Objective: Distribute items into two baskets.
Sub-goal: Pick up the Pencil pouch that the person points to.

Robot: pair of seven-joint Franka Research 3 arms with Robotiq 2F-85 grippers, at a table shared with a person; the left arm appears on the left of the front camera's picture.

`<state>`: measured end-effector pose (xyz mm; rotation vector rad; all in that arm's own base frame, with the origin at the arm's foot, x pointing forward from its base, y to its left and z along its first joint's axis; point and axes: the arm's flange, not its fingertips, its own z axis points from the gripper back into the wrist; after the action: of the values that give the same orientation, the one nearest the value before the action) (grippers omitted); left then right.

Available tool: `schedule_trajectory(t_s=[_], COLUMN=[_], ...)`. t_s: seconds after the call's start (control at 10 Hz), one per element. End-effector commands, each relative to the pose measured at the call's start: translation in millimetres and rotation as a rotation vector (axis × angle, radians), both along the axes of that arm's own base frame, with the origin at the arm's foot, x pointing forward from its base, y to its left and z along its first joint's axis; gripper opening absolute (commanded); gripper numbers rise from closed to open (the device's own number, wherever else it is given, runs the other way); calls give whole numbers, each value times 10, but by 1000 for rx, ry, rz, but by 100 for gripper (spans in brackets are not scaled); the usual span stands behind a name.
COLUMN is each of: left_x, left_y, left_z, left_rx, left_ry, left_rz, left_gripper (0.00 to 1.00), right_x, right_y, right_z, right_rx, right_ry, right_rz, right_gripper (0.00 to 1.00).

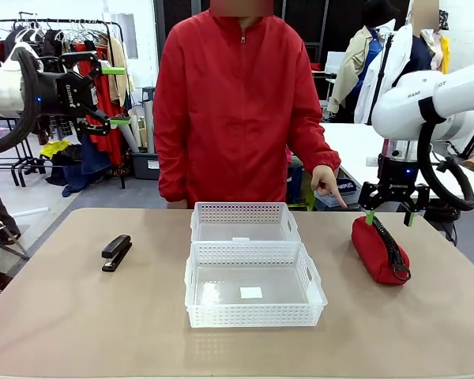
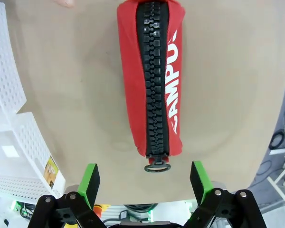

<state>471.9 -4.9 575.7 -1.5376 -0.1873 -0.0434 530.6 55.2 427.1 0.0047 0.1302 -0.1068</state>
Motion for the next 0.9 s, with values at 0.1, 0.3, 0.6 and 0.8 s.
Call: schedule_trajectory(t_s=[0.1,0.3,0.6,0.8], left_x=[1,1,1,1], left_y=[-1,-1,-1,-1], left_z=[14,14,14,14], left_rx=[0,0,0,0], left_ry=[-3,-3,-3,-3], left_rz=[0,0,0,0], left_gripper=[100,100,100,100], right_x=[123,139,137,166], right_y=[-87,-120,-113,-138], right_z=[-196,-325,-562,-580], right_rx=[-14,-25,-27,-35], right_ry=[-1,12,14,-5], right_rz=[19,7,7,18], right_gripper=[100,100,100,100])
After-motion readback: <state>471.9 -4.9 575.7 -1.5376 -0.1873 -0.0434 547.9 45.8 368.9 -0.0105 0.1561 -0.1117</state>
